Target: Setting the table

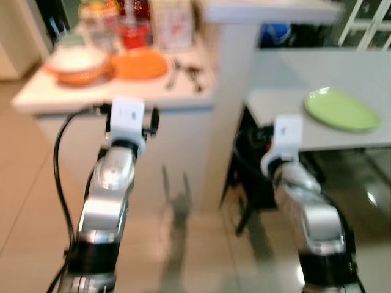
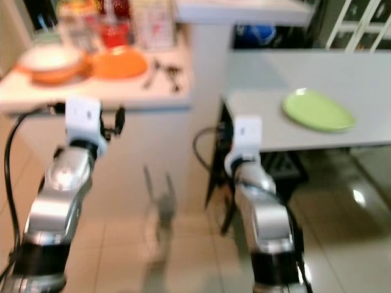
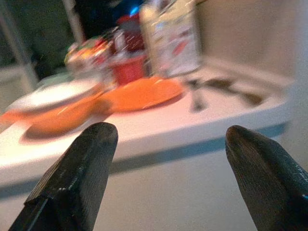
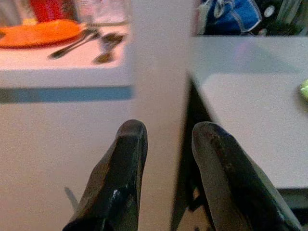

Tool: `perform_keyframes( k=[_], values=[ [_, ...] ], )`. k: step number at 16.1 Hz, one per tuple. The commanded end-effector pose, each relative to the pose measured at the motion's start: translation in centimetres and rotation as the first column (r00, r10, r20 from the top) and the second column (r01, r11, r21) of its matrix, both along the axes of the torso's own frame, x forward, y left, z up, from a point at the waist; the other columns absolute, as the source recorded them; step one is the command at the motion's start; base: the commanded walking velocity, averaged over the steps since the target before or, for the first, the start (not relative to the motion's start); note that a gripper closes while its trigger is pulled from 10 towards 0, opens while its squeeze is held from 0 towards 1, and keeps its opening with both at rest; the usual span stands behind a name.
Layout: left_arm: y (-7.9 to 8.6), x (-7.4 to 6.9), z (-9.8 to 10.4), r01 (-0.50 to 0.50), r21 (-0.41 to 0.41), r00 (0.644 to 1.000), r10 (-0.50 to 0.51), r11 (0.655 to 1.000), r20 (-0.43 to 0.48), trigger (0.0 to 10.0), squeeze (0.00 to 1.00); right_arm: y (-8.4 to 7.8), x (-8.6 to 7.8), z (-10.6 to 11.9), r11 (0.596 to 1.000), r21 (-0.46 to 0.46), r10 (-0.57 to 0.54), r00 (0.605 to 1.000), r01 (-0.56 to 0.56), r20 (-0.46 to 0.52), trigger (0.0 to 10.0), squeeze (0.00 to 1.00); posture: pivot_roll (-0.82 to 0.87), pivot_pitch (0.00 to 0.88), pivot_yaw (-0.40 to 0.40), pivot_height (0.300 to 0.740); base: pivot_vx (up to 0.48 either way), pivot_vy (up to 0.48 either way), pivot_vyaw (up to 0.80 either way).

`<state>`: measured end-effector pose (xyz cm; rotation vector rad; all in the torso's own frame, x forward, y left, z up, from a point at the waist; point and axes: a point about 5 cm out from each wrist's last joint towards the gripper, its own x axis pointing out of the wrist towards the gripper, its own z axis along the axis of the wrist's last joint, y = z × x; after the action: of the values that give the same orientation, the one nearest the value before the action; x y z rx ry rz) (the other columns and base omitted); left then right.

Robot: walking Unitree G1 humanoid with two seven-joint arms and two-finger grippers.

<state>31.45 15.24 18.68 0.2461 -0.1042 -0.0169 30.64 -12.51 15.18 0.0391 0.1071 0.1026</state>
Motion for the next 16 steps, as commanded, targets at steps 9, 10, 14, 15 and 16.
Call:
perform_keyframes(
  k=[9, 10, 14, 15, 16],
  values=[
    [0.66, 0.51, -0.12, -0.014, 0.021, 1.000, 0.014, 1.000, -0.002, 10.0, 0.00, 0.57, 0.17, 0.94, 0.998, 0.069, 0.009, 0.998, -0.013, 0.062, 10.0, 0.00, 0.03, 0.000, -0.019, 0.740, 0.000, 0.443, 0.00],
    [0.62, 0.40, -0.15, -0.014, 0.005, 1.000, 0.014, 1.000, -0.006, 10.0, 0.00, 0.40, 0.14, 0.80, 0.998, 0.070, 0.003, 0.998, -0.007, 0.058, 10.0, 0.00, 0.03, 0.000, -0.023, 0.740, 0.000, 0.442, 0.00],
    [0.39, 0.16, 0.15, 0.006, -0.092, 1.000, -0.007, 0.996, -0.007, 10.0, 1.00, 0.52, 0.45, 0.93, 0.998, 0.061, 0.013, 0.998, -0.016, 0.061, 10.0, 0.00, 0.04, 0.000, -0.027, 0.740, 0.000, 0.000, 0.00],
    [0.53, 0.15, 0.27, -0.020, -0.081, 1.000, 0.021, 0.997, 0.005, 10.0, 0.00, 0.48, 0.48, 1.02, 0.998, 0.059, 0.008, 0.998, -0.012, 0.064, 10.0, 0.00, 0.04, 0.000, -0.038, 0.740, 0.000, 0.000, 0.00],
    [0.47, 0.03, 0.42, -0.025, -0.062, 0.999, 0.026, 0.998, 0.020, 10.0, 0.00, 0.33, 0.39, 1.06, 0.998, 0.061, 0.005, 0.998, -0.009, 0.066, 10.0, 0.00, 0.05, 0.000, -0.043, 0.740, 0.000, 0.000, 0.00]
  ],
)
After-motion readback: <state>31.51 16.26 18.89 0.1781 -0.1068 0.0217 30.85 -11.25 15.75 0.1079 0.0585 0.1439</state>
